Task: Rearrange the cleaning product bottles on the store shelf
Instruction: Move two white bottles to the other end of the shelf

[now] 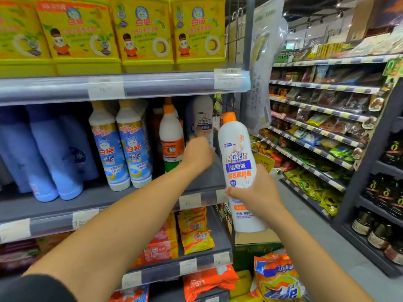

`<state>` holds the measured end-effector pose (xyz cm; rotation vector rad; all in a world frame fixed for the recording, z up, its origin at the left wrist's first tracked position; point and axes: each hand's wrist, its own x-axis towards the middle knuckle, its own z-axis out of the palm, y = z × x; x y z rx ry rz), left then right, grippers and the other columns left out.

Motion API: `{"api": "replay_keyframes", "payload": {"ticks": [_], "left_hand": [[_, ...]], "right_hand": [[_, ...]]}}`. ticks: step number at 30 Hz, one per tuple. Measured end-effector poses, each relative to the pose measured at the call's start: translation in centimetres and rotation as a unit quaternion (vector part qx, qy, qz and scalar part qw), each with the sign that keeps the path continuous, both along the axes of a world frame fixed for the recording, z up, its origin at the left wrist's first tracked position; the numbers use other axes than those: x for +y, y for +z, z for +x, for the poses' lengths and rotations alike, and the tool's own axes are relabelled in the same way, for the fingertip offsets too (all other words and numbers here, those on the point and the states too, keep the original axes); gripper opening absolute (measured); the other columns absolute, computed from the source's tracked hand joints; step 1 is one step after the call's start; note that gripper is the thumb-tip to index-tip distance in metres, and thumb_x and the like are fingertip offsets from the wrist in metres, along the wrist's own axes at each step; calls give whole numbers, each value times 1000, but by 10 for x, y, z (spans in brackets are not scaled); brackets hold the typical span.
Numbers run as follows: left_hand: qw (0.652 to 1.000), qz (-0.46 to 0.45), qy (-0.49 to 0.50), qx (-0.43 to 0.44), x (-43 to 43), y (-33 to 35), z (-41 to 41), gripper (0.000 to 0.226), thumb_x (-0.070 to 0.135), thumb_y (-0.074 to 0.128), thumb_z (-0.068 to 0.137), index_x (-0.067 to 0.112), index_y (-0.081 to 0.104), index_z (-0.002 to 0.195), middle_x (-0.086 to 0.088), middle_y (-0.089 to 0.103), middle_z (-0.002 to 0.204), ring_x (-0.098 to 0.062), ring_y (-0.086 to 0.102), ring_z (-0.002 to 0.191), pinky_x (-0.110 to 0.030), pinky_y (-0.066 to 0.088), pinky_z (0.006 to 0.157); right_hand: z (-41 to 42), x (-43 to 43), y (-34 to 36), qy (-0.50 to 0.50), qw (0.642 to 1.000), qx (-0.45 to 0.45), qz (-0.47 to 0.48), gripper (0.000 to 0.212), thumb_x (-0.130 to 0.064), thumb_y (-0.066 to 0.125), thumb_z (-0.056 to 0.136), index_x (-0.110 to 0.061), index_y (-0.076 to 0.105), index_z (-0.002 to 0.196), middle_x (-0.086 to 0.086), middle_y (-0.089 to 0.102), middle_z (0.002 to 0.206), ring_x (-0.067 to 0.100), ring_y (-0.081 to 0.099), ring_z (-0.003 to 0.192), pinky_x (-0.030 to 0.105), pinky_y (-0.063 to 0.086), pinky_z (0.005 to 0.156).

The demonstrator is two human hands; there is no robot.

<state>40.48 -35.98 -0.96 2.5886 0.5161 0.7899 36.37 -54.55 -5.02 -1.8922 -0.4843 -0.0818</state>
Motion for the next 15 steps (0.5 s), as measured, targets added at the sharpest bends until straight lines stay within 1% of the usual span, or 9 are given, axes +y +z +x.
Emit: {"api": "replay_keyframes", "payload": {"ticks": [3,5,7,8,10,12,15], "left_hand": [[996,-80,49,-5,4,0,33,90,35,65,87,1,10,150,-25,36,145,-39,44,129,-42,39,104],[985,-147,85,-3,8,1,51,105,38,72,81,8,1,152,-20,30,151,-37,37,135,-42,36,108],[971,-216,100,-14,10,1,66,112,40,75,78,11,-4,153,-18,28,153,-37,36,137,-43,35,109],[966,-236,105,-18,10,0,72,112,40,75,79,11,-4,153,-18,27,153,-37,36,137,-44,35,109],[966,-236,107,-7,10,-4,82,105,40,69,83,8,-3,152,-19,26,154,-36,35,138,-43,34,109],[967,-232,102,-9,12,-8,87,88,35,57,92,5,0,152,-21,24,155,-36,31,140,-42,29,112],[954,-276,90,-82,14,-12,93,60,24,34,102,5,8,152,-20,24,156,-35,27,143,-41,21,115]], "right_hand": [[-5,-11,-7,4,1000,10,-9,56,-20,88,59,-26,51,100,-8,66,89,7,65,77,18,48,55],[-5,-16,-11,3,1000,21,-12,60,-22,88,59,-24,51,106,-6,66,91,8,65,79,20,49,56],[-5,-16,-14,3,1000,24,-6,62,-24,88,59,-26,51,108,-8,66,92,6,65,79,17,48,54],[-4,-15,-14,3,1000,24,-5,62,-25,88,59,-27,50,108,-10,66,91,5,65,78,15,47,52],[-2,-11,-14,1,1000,28,-4,62,-26,89,58,-28,50,108,-11,65,90,4,65,77,12,45,51],[1,-6,-15,4,999,33,-3,62,-28,89,58,-28,51,108,-10,66,92,4,65,78,12,46,50],[6,0,-15,1,999,46,7,63,-29,89,58,-28,50,107,-10,65,91,5,65,78,14,46,50]]}}
